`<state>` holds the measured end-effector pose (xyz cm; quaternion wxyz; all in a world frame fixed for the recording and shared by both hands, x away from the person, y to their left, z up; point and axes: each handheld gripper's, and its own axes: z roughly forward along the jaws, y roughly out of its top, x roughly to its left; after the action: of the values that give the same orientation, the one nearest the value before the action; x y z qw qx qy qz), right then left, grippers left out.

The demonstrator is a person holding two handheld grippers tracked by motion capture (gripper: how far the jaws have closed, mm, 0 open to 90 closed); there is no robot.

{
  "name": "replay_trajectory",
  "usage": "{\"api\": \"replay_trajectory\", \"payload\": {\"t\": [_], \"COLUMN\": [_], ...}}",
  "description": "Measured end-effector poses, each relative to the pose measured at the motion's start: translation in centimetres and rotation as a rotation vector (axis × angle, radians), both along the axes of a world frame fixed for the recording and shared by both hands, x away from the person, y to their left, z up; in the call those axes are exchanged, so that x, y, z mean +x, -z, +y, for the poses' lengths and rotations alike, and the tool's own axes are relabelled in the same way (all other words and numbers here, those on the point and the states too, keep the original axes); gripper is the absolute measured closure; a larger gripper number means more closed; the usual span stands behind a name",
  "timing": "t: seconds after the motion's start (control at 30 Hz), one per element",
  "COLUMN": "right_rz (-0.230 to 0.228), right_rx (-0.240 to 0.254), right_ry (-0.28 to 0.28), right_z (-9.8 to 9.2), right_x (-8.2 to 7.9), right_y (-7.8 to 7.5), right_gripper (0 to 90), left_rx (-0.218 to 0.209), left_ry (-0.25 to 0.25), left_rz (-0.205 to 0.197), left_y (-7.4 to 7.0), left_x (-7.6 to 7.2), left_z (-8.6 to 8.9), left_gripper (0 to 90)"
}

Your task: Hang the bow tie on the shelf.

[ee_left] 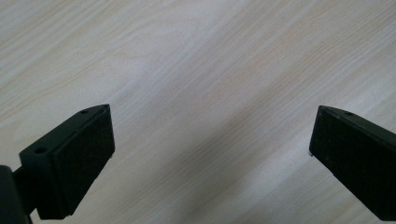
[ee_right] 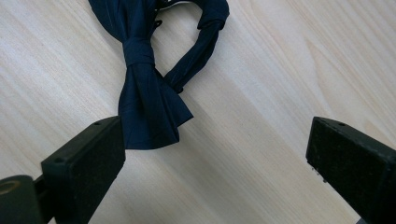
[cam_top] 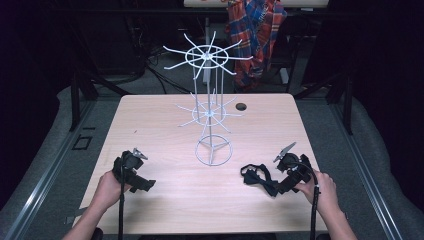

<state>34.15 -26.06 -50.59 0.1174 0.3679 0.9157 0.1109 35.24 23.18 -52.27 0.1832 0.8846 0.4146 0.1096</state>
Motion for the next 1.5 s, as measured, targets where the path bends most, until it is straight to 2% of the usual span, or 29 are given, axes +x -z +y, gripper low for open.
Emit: {"api": "replay_trajectory", "payload": {"t": [0.03, 0.07, 0.13, 0.17, 0.2, 0.23, 0.27, 0.3, 0.33, 0.4, 0.5, 0.53, 0.6, 0.63, 0.67, 0.73, 0.77, 0.83, 0.93, 0.97, 1.03, 1.07, 1.23, 1.33, 1.37, 1.43, 1.47, 1.5], "right_rz": [-0.007, -0.006, -0.006, -0.014, -0.019, -0.024, -0.024, -0.040, -0.038, -0.038, -0.043, -0.047, -0.044, -0.038, -0.044, -0.039, -0.039, -0.028, -0.032, -0.036, -0.058, -0.054, -0.026, -0.032, -0.039, -0.025, -0.012, -0.003], "right_rx": [0.008, -0.008, -0.005, -0.020, -0.010, -0.023, -0.023, -0.003, -0.024, -0.021, -0.037, -0.016, -0.031, -0.010, -0.027, -0.022, -0.022, -0.016, -0.007, 0.023, 0.041, 0.043, 0.025, 0.010, 0.036, 0.020, 0.030, 0.014], "right_ry": [0.006, -0.001, -0.009, -0.012, -0.019, -0.029, -0.029, -0.032, -0.044, -0.049, -0.057, -0.056, -0.074, -0.083, -0.089, -0.096, -0.096, -0.132, -0.142, -0.134, -0.109, -0.108, -0.097, -0.083, -0.073, -0.077, -0.078, -0.071], "right_z": [0.0, -0.1, 0.0, 0.0, 0.0, 0.1, 0.1, 0.3, 0.4, 0.5, 1.4, 1.6, 2.1, 2.4, 2.7, 3.3, 3.3, 4.2, 4.5, 4.5, 4.3, 4.3, 4.7, 4.8, 4.8, 4.8, 4.8, 4.8], "right_x": [0.0, 0.0, -0.1, -0.2, -0.3, -0.4, -0.4, -0.6, -0.7, -0.7, -1.0, -1.1, -1.0, -0.9, -0.8, -0.5, -0.5, -0.4, -0.8, -0.8, -0.5, -0.3, 0.8, 0.8, 0.8, 1.0, 1.1, 1.2], "right_y": [0.1, -0.1, -0.2, -0.3, -0.3, -0.5, -0.5, -0.4, -0.6, -0.6, -0.8, -0.8, -0.9, -0.8, -0.8, -0.6, -0.6, -0.1, -0.1, -0.1, -0.2, -0.1, 1.3, 1.7, 1.9, 2.1, 2.4, 2.7], "right_gripper": [4.3, 4.3, 4.4, 4.5, 4.7, 4.7, 4.7, 4.6, 4.5, 4.5, 4.3, 4.2, 4.1, 3.9, 3.9, 3.7, 3.7, 3.6, 3.2, 2.2, 0.0, 0.0, 0.0, 0.4, 1.8, 8.1, 13.8, 16.8], "left_rx": [0.000, 0.000, -0.004, -0.006, -0.005, -0.002, -0.002, 0.002, 0.004, 0.005, 0.006, 0.002, -0.005, -0.009, -0.011, -0.010, -0.010, -0.010, -0.010, -0.012, -0.011, -0.011, -0.003, 0.002, 0.003, 0.003, 0.003, 0.002], "left_ry": [-0.001, -0.003, -0.008, -0.014, -0.013, -0.014, -0.014, -0.012, -0.010, -0.001, 0.016, 0.025, 0.031, 0.031, 0.031, 0.023, 0.023, 0.023, 0.025, 0.023, 0.018, 0.018, 0.027, 0.024, 0.022, 0.021, 0.021, 0.022], "left_rz": [0.001, 0.001, -0.002, -0.005, -0.003, -0.003, -0.003, 0.002, 0.000, 0.002, -0.005, -0.006, -0.009, -0.002, 0.004, 0.013, 0.013, 0.006, 0.000, 0.004, 0.011, 0.011, 0.029, 0.031, 0.033, 0.032, 0.032, 0.035], "left_y": [0.0, 0.0, -0.1, -0.1, -0.1, 0.0, 0.0, 0.1, 0.1, 0.0, -0.2, -0.3, -0.3, -0.2, -0.1, 0.0, 0.0, -0.2, -0.4, -0.3, -0.2, -0.2, 0.1, 0.2, 0.2, 0.2, 0.2, 0.3], "left_x": [0.0, 0.0, 0.0, 0.0, 0.1, 0.2, 0.2, 0.4, 0.3, 0.3, -0.2, -0.4, -0.4, -0.2, -0.1, 0.2, 0.2, 0.0, -0.3, -0.3, -0.1, -0.1, 0.1, 0.0, 0.0, 0.0, 0.0, 0.1], "left_z": [0.0, 0.0, 0.1, 0.1, 0.1, 0.1, 0.1, -0.2, -0.3, -0.4, -0.5, -0.3, -0.2, -0.1, 0.0, 0.0, 0.0, 0.0, 0.1, 0.0, 0.0, 0.0, -0.3, -0.3, -0.3, -0.3, -0.3, -0.3], "left_gripper": [0.1, 0.1, 0.1, 0.1, 0.1, 0.1, 0.1, 0.1, 0.1, 0.1, 0.0, 0.0, 0.0, 0.0, 0.0, 0.0, 0.0, 0.1, 0.0, 0.0, 0.0, 0.0, 0.0, 0.1, 0.0, 0.0, 0.0, 0.0]}}
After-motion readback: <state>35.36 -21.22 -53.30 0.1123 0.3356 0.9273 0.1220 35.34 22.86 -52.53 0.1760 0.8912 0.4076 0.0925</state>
